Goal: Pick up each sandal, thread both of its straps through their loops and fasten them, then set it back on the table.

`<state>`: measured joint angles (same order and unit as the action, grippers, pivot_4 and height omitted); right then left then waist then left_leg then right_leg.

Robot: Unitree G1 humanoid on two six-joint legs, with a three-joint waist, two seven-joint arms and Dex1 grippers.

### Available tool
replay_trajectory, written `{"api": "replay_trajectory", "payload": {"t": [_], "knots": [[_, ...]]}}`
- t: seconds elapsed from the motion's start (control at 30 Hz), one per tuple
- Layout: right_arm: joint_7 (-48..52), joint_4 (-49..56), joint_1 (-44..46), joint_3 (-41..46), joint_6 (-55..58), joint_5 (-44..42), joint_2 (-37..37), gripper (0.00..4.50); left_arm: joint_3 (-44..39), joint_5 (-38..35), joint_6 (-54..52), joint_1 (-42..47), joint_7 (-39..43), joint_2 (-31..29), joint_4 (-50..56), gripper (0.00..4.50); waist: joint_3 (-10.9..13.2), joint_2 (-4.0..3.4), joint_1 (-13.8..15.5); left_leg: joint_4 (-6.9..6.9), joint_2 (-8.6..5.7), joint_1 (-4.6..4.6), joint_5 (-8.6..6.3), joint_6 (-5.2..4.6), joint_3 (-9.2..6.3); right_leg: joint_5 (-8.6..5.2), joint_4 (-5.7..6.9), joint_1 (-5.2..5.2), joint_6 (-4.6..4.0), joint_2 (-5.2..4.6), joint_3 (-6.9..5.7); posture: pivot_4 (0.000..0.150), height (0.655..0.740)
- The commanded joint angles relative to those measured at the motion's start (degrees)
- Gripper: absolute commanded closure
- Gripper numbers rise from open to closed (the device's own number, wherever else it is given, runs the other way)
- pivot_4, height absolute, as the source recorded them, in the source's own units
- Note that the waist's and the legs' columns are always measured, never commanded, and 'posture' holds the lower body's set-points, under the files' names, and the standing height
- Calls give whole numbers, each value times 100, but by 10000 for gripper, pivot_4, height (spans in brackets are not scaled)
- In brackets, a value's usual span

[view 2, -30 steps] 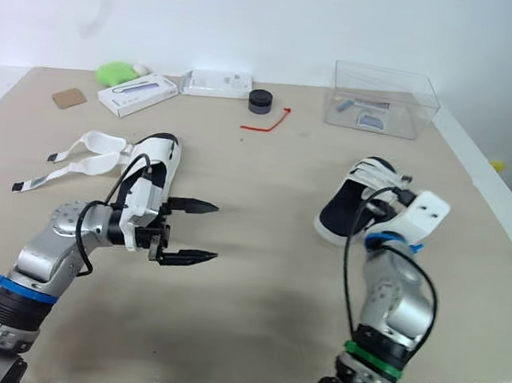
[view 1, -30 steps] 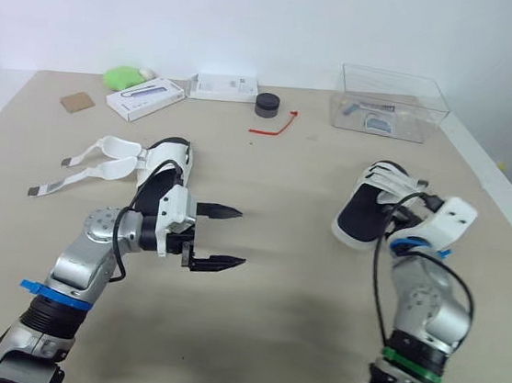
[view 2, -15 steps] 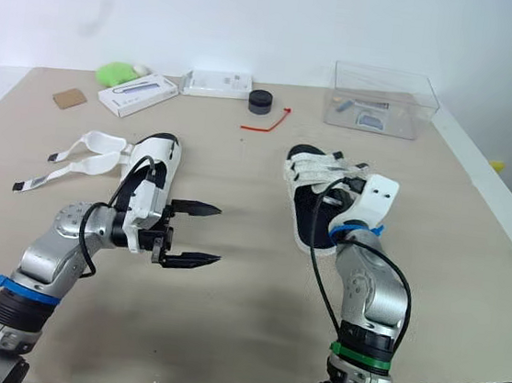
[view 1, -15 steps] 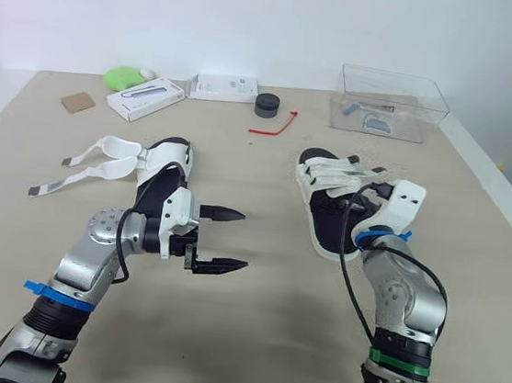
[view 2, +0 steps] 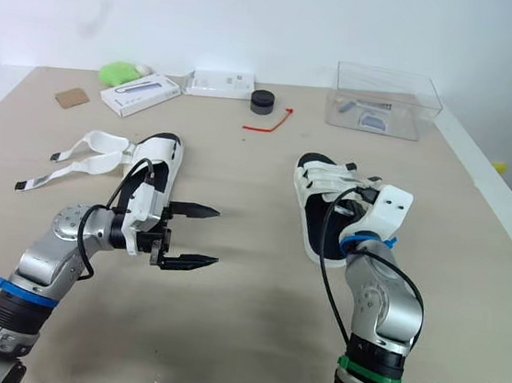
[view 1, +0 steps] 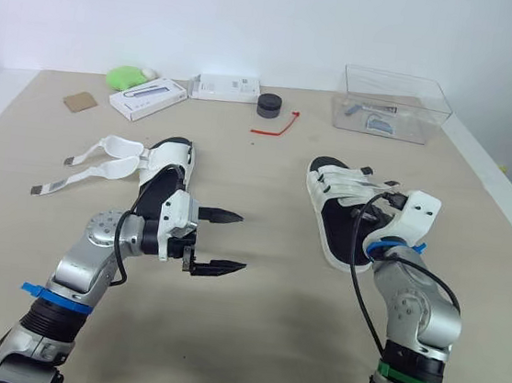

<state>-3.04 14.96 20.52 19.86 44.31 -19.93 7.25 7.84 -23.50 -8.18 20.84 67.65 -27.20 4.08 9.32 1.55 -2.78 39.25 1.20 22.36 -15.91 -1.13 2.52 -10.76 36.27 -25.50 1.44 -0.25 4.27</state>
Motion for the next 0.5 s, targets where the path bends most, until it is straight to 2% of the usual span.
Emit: {"api": "replay_trajectory", "payload": {"t": [0.03,0.13,0.17,0.27,0.37,0.5], "knots": [[33,254,103,-2,-59,-55,122,44654,-21,11,143,88,-15,28,48,0,0,0,2,0,0,0,0,0,0,1,0,0,0,1,0,1500,7400],[117,345,16,-109,-88,0,204,44654,-25,49,233,152,3,39,-62,0,0,0,2,0,0,-2,1,0,-1,1,1,1,0,3,-1,1500,7400],[73,376,0,-108,-76,-2,187,41548,-20,60,251,167,5,53,-89,0,0,0,3,0,0,-3,1,0,-1,1,1,1,-1,3,-1,1500,7400],[251,576,-138,-364,-55,70,387,31280,5,80,293,150,1,94,-106,0,0,0,4,0,1,-2,0,0,-2,-1,0,2,0,4,-2,1500,7400],[547,861,-320,-553,96,10,690,19016,12,92,316,139,-9,135,-109,0,0,0,3,0,-1,0,-1,0,-2,-2,-2,2,2,1,-1,1500,7400],[1125,1308,-622,-442,499,-353,1276,552,-48,128,340,176,-150,217,-214,0,-1,1,9,0,-2,-2,-1,-1,-4,-3,-4,7,4,-1,-3,1500,7400]]}}
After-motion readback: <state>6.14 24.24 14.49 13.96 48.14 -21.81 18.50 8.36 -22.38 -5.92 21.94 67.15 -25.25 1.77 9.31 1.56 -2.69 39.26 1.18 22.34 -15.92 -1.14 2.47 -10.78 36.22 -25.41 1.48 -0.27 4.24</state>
